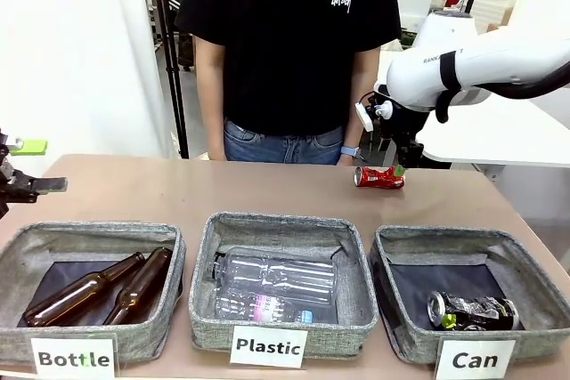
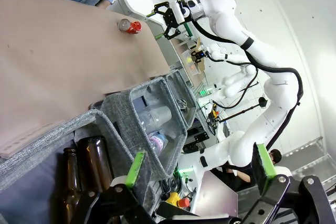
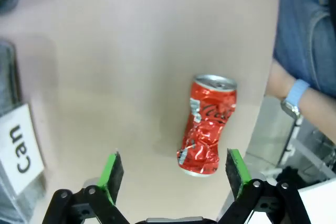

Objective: Sort the can waste into the basket.
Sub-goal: Pick up the can waste from the table and place it in the right Fabric basket.

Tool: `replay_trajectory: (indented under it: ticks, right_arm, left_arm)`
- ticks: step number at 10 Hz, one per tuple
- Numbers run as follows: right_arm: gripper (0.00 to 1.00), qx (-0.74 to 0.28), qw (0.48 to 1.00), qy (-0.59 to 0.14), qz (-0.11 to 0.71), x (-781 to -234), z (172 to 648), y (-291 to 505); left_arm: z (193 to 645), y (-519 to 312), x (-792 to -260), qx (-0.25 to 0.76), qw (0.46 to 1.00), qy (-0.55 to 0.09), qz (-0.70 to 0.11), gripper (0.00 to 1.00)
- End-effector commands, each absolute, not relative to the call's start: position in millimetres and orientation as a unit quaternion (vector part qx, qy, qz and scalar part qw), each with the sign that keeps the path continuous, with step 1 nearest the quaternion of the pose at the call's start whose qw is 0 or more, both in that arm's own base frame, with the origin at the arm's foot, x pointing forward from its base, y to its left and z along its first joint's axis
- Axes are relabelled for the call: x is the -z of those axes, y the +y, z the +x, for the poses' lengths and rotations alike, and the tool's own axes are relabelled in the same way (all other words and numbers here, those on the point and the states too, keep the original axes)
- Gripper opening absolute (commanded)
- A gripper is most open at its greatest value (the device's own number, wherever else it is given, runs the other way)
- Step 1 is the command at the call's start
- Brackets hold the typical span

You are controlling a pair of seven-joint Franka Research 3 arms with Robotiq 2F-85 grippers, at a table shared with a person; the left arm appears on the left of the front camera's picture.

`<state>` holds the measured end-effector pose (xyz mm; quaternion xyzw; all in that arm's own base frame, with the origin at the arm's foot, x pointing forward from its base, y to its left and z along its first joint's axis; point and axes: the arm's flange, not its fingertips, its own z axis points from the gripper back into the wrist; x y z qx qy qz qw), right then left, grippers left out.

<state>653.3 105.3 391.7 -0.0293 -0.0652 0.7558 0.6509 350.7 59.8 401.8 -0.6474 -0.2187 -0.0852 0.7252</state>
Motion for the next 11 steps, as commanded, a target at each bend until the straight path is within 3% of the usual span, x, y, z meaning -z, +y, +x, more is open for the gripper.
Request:
replay_trajectory:
  ticks: [1,2,5,6,11]
  right_arm:
    - [1.00,-0.719,0.690,-0.081,-0.021,-397.9,651.5,95.1]
    - [1.00,-0.756,0.651,-0.065,-0.029,-391.7,653.3,105.3]
    - [1.00,-0.730,0.678,-0.066,-0.051,-378.9,666.9,110.9]
    - [1.00,-0.684,0.722,-0.068,-0.073,-368.8,679.3,113.1]
    - [1.00,-0.680,0.727,-0.061,-0.067,-320.6,702.4,114.7]
  left_arm:
    - [348.5,59.2,-404.8,0.082,0.724,-0.221,-0.648,1.00]
    - [348.5,59.2,-404.8,0.082,0.724,-0.221,-0.648,1.00]
    - [348.5,59.2,-404.8,0.082,0.724,-0.221,-0.648,1.00]
    - [348.5,59.2,-404.8,0.082,0.724,-0.221,-0.648,1.00]
    - [348.5,59.2,-404.8,0.082,0.724,-0.221,-0.648,1.00]
